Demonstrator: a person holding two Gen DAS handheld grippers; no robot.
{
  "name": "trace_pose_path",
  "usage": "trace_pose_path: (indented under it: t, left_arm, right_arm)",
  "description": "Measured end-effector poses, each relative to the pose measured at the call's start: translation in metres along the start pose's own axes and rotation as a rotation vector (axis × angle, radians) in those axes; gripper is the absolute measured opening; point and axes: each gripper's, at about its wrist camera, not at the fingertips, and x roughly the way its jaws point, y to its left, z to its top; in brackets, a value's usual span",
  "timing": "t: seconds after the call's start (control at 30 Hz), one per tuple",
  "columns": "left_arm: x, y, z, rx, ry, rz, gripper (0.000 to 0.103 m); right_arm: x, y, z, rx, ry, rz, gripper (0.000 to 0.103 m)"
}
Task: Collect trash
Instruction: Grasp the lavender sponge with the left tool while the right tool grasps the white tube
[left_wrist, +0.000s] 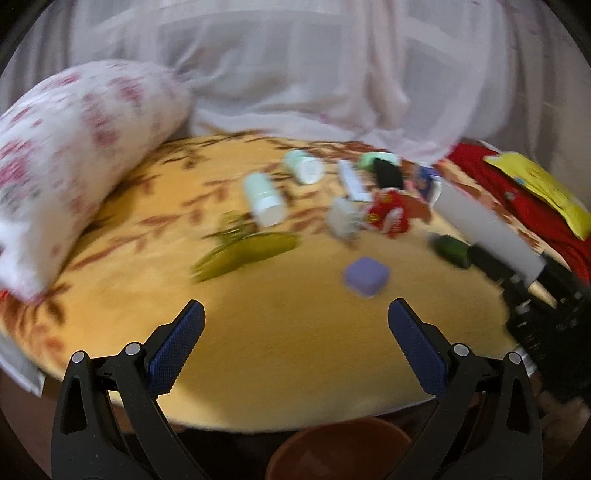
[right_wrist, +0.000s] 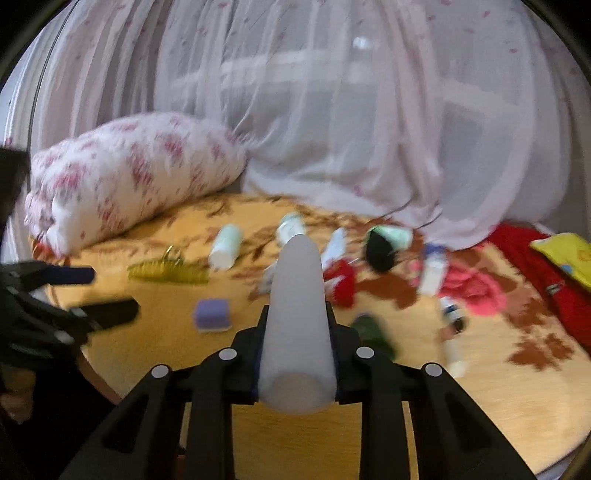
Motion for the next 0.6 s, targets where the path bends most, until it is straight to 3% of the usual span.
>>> trace_pose_path:
  t: [0.17,0.37,0.4,0.5,0.6]
  left_arm:
    - [0.028,-0.025,0.013,0.034,0.018,-0.060,0.097]
    - [0.073,-0.050,0.019,0.072,0.058,-0.041,0.092]
    - [0.078,-0.050,0.018,0.068,0.068,-0.044,0.071]
    - [0.086,-0.047,0.013,0.035,0.076,-0.082,0.039]
    - [0.080,-0.042,0.013,0.022,0.069,-0.096,0.038]
  right_arm:
    - [-0.028,-0.034,0.006,0.045,-0.047,-0.058,0.027]
    - [-0.034,-0.054,0.002,0.102,-0.064,-0.062,0.027]
    - [-0.034,-0.053,0.001,0.096,-0.065,-0.062,0.028]
    - [-0.031,-0.050,-0.001,0.083,-0.062,-0.055,0.028]
    - [-0.029,-0.049,-0.003,0.089,-0.060,-0.041,0.028]
